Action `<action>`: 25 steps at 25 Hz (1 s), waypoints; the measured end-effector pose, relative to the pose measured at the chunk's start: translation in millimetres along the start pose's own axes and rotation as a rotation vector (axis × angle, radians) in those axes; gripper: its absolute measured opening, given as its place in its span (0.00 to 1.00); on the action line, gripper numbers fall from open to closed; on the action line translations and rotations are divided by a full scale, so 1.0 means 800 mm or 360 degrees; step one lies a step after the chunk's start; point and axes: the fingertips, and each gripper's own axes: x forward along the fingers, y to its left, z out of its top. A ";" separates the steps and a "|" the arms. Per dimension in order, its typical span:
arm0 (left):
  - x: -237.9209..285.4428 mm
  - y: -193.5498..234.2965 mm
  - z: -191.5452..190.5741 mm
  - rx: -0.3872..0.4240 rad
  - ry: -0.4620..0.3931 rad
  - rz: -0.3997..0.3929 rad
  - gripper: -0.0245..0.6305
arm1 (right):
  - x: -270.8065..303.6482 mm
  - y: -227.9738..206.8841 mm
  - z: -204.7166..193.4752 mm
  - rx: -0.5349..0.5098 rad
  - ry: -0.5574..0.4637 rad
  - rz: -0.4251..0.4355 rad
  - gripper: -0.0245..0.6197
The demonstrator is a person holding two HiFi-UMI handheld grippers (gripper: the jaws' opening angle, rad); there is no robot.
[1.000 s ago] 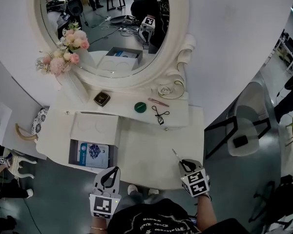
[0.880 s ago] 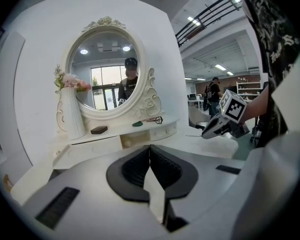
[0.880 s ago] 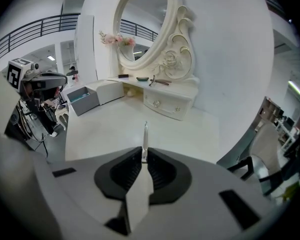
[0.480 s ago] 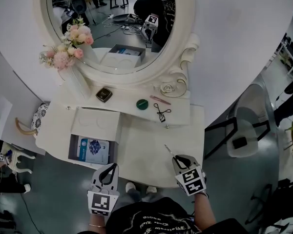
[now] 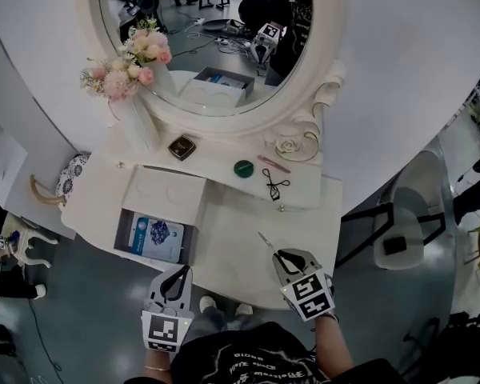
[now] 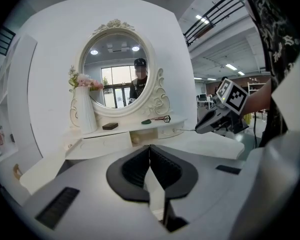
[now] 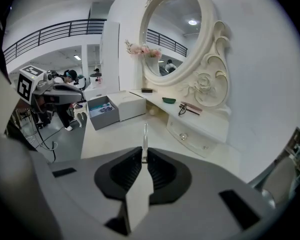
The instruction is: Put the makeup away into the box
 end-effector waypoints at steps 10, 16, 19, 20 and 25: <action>-0.013 0.022 -0.011 -0.0046 0.0010 0.0078 0.06 | 0.023 0.032 0.034 -0.0120 -0.0021 0.0107 0.10; -0.026 0.047 -0.021 -0.0052 0.0007 0.0132 0.06 | 0.038 0.054 0.053 -0.0171 -0.0029 0.0137 0.10; -0.035 0.060 -0.024 -0.0062 0.0005 0.0164 0.06 | 0.045 0.067 0.064 -0.0196 -0.0036 0.0158 0.10; -0.038 0.064 -0.025 -0.0065 0.0004 0.0172 0.06 | 0.048 0.072 0.068 -0.0200 -0.0040 0.0169 0.10; -0.052 0.084 -0.032 -0.0086 0.0007 0.0208 0.06 | 0.062 0.095 0.083 -0.0227 -0.0050 0.0206 0.10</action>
